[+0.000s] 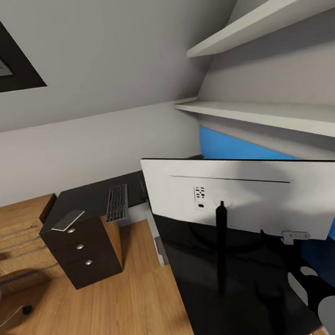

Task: In the bedroom, organize the workspace by keeping the computer under the desk, ensuring the monitor is on the desk, placing the keyboard on the desk next to the monitor, placing the mouse on the desk next to the keyboard, moving the folder from the swivel chair onto the desk next to the mouse, stacking the notebook on top of the folder with the pen on top of the notebook, and positioning the swivel chair next to the desk.

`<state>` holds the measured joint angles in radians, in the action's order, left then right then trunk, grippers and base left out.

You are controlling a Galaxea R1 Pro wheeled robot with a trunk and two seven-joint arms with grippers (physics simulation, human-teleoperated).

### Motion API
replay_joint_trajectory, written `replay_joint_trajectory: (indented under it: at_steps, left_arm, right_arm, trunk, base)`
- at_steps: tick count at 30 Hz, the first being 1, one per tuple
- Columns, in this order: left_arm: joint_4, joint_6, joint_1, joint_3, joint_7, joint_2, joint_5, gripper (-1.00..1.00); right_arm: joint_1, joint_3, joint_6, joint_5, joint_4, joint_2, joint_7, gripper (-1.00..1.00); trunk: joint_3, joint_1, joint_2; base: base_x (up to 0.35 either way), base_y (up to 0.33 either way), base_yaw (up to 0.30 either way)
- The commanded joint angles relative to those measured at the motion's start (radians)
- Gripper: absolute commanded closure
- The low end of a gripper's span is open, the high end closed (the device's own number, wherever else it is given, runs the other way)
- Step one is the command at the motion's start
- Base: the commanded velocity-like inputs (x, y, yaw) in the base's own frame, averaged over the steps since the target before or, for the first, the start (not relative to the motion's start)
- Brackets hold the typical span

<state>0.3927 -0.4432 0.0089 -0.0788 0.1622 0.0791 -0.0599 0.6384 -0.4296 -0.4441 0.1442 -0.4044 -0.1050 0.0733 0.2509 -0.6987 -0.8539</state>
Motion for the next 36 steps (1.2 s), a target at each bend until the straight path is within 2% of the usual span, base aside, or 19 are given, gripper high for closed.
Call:
replay_joint_trajectory:
  at_steps: [1, 36]
  left_arm:
    - [0.002, -0.002, 0.0, -0.002, -0.003, 0.001, -0.006, -1.0]
    - [0.002, -0.001, 0.0, -0.002, -0.002, 0.001, -0.005, -1.0]
  right_arm:
    - [0.001, -0.008, -0.004, 0.008, 0.001, 0.001, 0.008, -1.0]
    - [0.001, -0.006, -0.005, 0.008, 0.002, 0.001, 0.009, -1.0]
  trunk:
    - [0.001, 0.0, -0.001]
    - [0.001, 0.0, -0.001]
  base:
    - [0.126, 0.0, 0.0]
    - [0.066, 0.0, 0.0]
